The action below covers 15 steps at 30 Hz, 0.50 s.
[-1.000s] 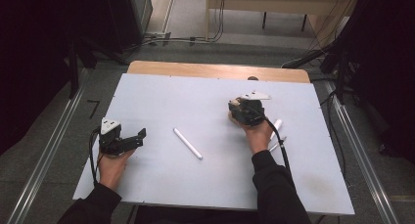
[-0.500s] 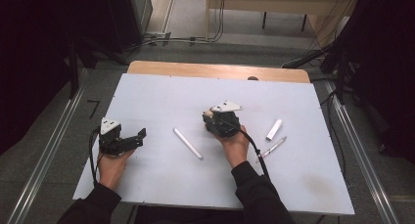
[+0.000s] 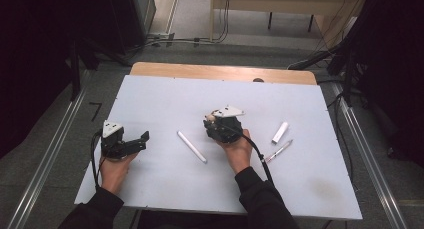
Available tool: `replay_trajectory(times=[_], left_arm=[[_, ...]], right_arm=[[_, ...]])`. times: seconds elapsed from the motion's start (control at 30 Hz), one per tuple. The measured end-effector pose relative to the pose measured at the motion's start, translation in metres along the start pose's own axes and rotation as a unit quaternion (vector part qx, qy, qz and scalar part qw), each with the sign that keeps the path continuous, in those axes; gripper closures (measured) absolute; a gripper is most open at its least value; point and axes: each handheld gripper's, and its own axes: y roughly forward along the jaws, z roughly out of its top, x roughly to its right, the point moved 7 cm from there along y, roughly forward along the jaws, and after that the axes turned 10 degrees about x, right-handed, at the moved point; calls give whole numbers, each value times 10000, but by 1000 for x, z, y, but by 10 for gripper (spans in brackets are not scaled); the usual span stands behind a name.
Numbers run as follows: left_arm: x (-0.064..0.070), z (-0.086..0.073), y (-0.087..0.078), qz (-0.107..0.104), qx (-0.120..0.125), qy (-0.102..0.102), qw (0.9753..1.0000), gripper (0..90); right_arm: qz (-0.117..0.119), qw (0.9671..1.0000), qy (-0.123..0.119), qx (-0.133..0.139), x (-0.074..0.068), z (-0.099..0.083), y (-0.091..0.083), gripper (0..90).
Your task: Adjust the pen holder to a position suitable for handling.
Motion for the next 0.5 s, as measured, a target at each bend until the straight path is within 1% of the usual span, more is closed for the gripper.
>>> replay_trajectory(times=[0.03, 0.07, 0.1, 0.17, 0.2, 0.23, 0.3, 0.37, 0.5], left_arm=[[0, 0, 0, 6, -1, -7, 10000, 49], [0, 0, 0, 6, -1, -7, 10000, 49], [-1, 0, 0, 10, -8, -5, 10000, 49], [0, 0, 0, 5, -16, 0, 10000, 49], [0, 0, 1, 12, -12, 6, 10000, 49], [0, 0, 0, 12, -14, 14, 10000, 49], [0, 0, 1, 9, -10, 12, 10000, 49], [0, -1, 0, 19, -15, 21, 10000, 49], [-3, -1, 0, 30, -16, -20, 10000, 49]], right_arm=[[-27, 10000, 44, 25, 2, -3, -1, 435], [-27, 10000, 44, 25, 2, -3, -1, 435], [-46, 9999, 70, 67, 3, -3, -2, 406], [-98, 9998, 53, 137, 5, -3, -6, 361], [-111, 9998, 57, 152, 6, -2, -8, 331], [-114, 9998, 52, 177, 7, -1, -11, 276], [-137, 9997, 41, 200, 8, 0, -13, 262], [-243, 9993, 14, 292, 11, 2, -18, 234], [-315, 9988, 85, 354, 16, 3, -27, 206]])
